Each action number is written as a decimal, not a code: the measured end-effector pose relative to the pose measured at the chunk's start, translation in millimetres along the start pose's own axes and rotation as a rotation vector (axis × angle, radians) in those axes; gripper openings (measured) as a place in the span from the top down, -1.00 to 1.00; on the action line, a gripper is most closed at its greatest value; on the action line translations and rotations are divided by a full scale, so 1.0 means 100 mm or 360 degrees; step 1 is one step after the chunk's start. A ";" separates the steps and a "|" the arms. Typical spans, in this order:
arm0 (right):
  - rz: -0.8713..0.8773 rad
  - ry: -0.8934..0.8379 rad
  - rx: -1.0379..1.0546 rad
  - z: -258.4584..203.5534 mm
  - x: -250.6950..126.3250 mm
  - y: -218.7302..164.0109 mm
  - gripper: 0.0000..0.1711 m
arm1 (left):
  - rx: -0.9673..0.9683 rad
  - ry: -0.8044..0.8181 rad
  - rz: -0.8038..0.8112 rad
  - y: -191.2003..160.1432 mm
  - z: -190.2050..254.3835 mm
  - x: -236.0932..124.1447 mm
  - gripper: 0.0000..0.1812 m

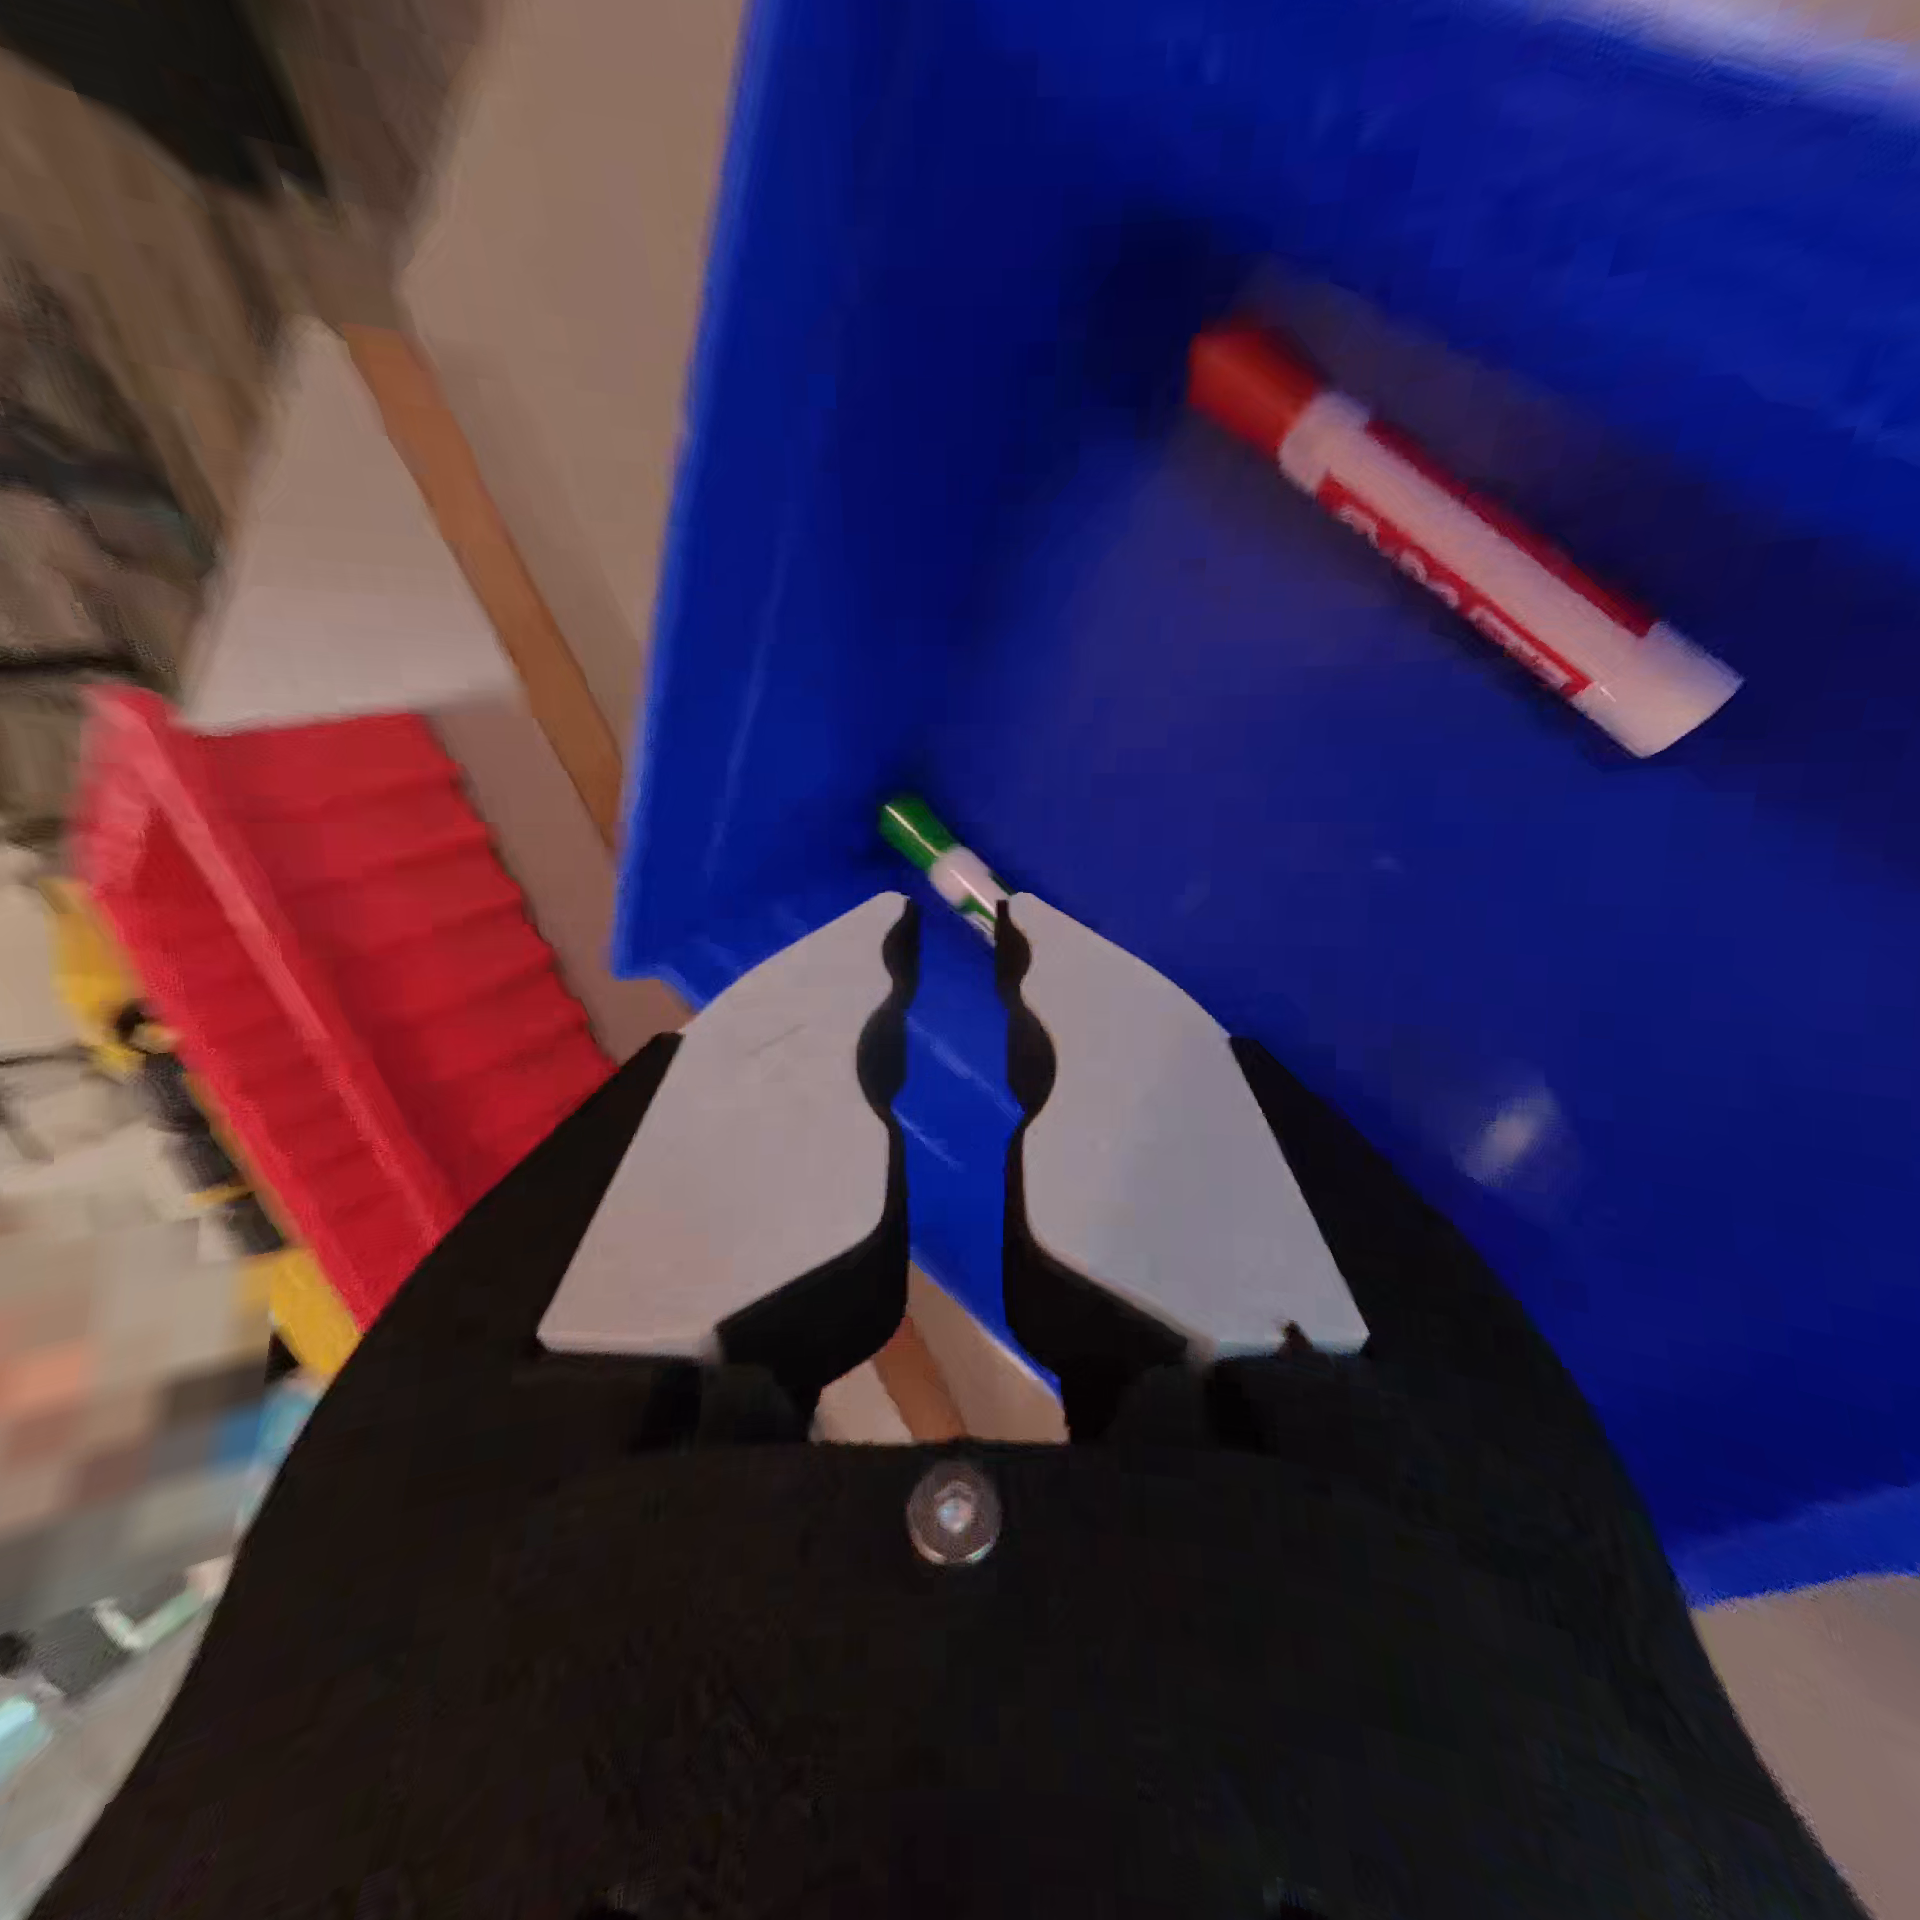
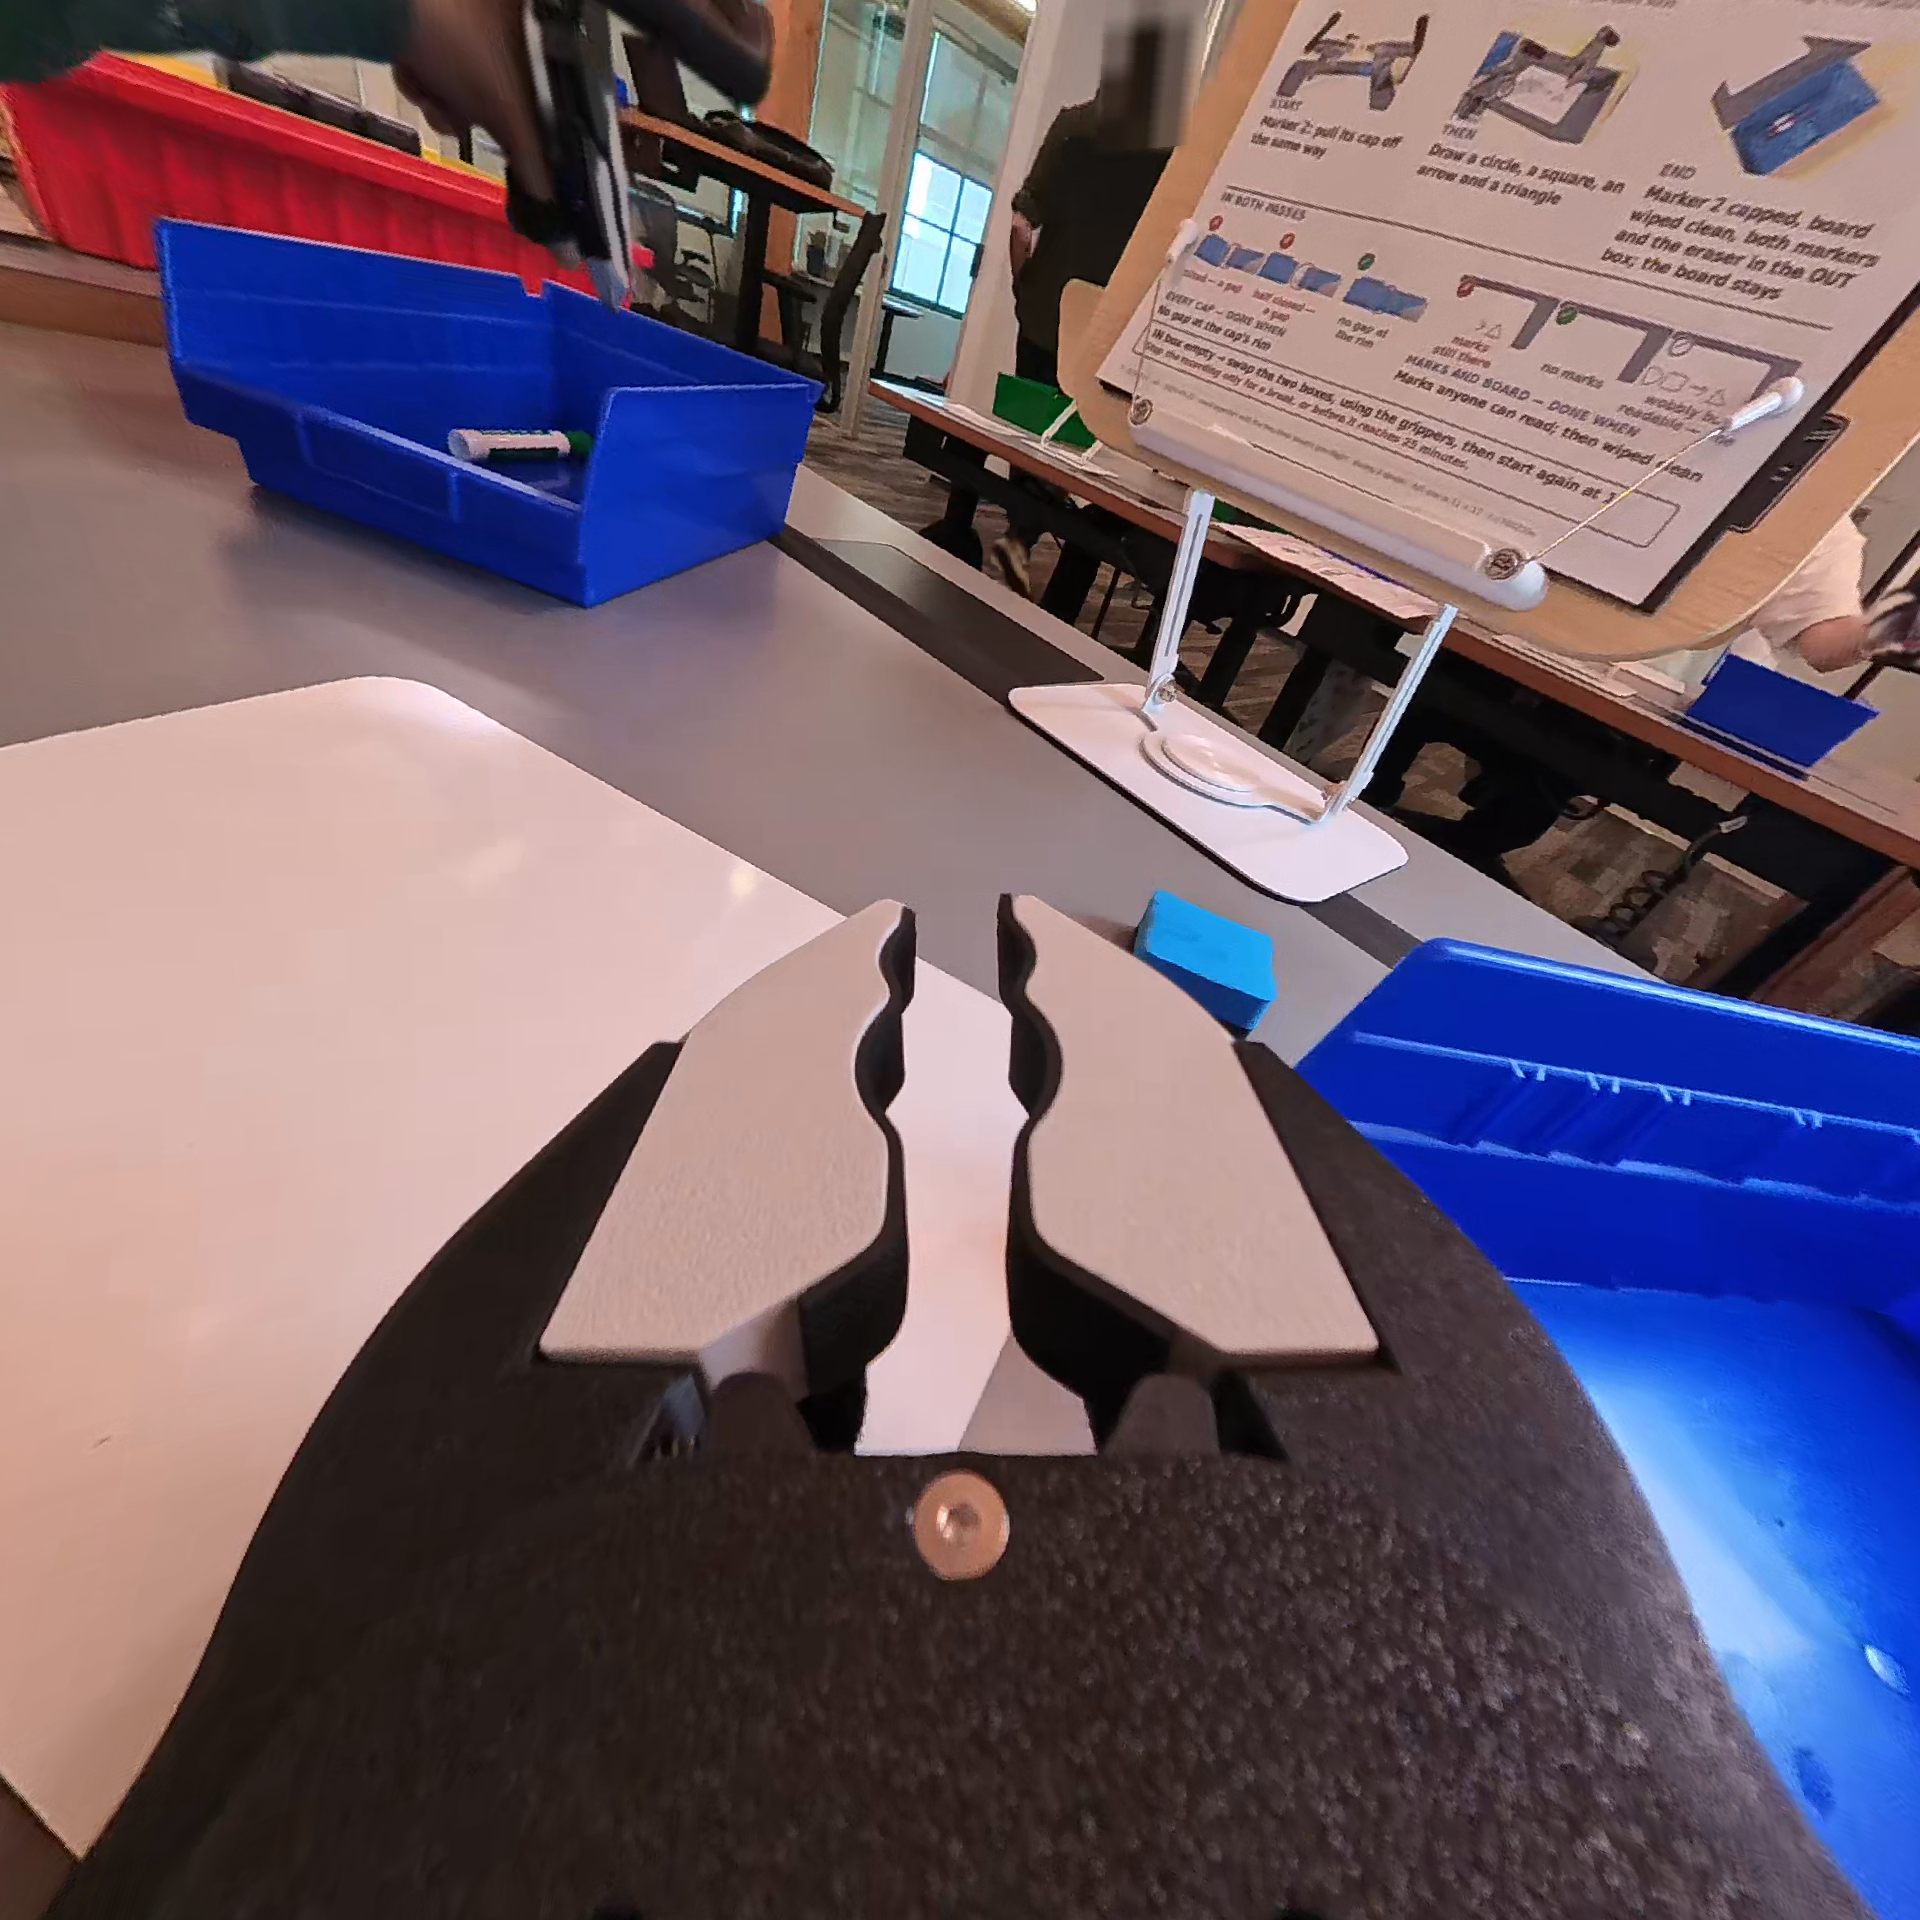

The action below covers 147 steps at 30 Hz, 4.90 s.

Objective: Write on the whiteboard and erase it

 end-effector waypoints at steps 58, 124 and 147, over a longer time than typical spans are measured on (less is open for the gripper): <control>-0.0067 0.0139 -0.0046 -0.06 0.03 -0.03 0.89 | -0.0493 -0.1052 -0.0288 -0.18 0.13 0.74 0.80; 0.0423 0.1056 0.0709 -0.62 0.50 0.63 0.77 | 0.0549 -0.2277 0.2034 -0.83 3.12 -1.79 0.79; 0.0264 0.0818 0.0033 -0.87 0.49 0.71 0.42 | 0.0520 -0.2698 0.1784 -0.84 3.23 -1.77 0.80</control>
Point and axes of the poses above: each gripper's, where its closed fingertips meet, x out along the fingers, y out of its top, z = x × y across the jaws, the point moved 8 cm from there along -x, back along the fingers, and after that the axes turned 8 degrees about -x, right-handed, at the moved point
